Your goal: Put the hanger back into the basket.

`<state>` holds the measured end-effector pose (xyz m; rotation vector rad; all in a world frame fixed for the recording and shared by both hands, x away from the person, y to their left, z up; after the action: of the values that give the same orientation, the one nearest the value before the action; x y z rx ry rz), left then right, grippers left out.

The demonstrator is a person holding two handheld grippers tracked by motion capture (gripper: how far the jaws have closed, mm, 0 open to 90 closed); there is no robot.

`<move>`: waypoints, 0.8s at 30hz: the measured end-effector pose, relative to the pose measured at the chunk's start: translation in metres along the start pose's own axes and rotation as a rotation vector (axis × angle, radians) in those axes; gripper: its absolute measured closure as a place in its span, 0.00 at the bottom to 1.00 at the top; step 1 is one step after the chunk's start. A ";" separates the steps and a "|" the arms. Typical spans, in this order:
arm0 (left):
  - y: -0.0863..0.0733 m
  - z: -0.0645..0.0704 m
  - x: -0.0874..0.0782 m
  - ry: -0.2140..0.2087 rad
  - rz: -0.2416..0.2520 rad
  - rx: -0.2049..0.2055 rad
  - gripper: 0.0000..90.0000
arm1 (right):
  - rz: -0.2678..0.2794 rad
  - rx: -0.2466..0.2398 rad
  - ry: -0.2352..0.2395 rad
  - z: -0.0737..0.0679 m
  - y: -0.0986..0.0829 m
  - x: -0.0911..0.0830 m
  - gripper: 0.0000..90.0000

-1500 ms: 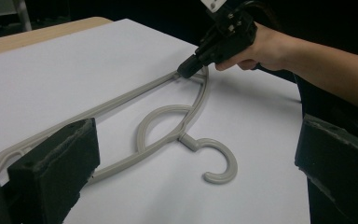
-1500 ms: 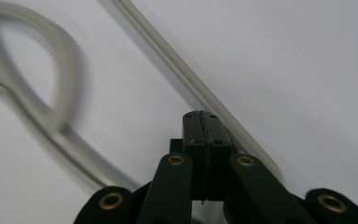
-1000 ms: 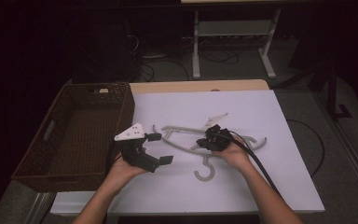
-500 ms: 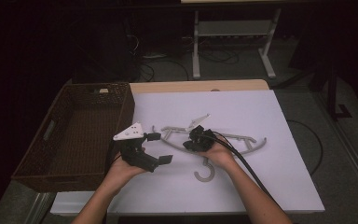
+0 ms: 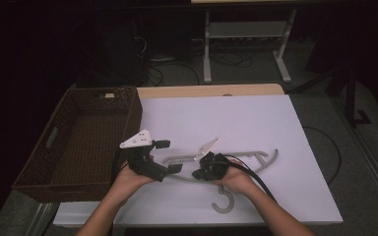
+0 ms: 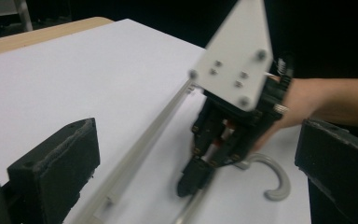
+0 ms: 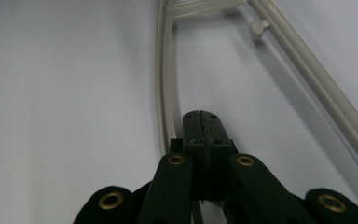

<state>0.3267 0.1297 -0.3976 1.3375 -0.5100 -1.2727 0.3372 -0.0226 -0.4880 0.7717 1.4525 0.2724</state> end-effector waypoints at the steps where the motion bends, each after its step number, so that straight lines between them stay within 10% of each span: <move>1: 0.000 0.000 0.000 0.000 0.000 0.000 0.00 | 0.003 -0.004 0.005 -0.003 -0.001 -0.001 0.99; 8: 0.000 0.001 0.000 -0.005 -0.001 0.002 0.00 | 0.082 0.052 -0.037 0.000 0.002 -0.018 0.91; 24: -0.006 0.001 0.004 -0.011 -0.013 0.024 0.00 | 0.306 0.225 -0.293 0.011 -0.034 -0.107 0.22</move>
<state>0.3250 0.1274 -0.4043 1.3564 -0.5270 -1.2891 0.3236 -0.1156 -0.4260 1.1695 1.0972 0.2183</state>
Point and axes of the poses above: each handheld gripper's, and its own axes: x roughly forward along the jaws, y roughly out of its top, z roughly to its right, the point moved 6 cm from there along x, roughly forward along the jaws, and after that the axes turned 2 degrees about -x, right-handed, at the moved point
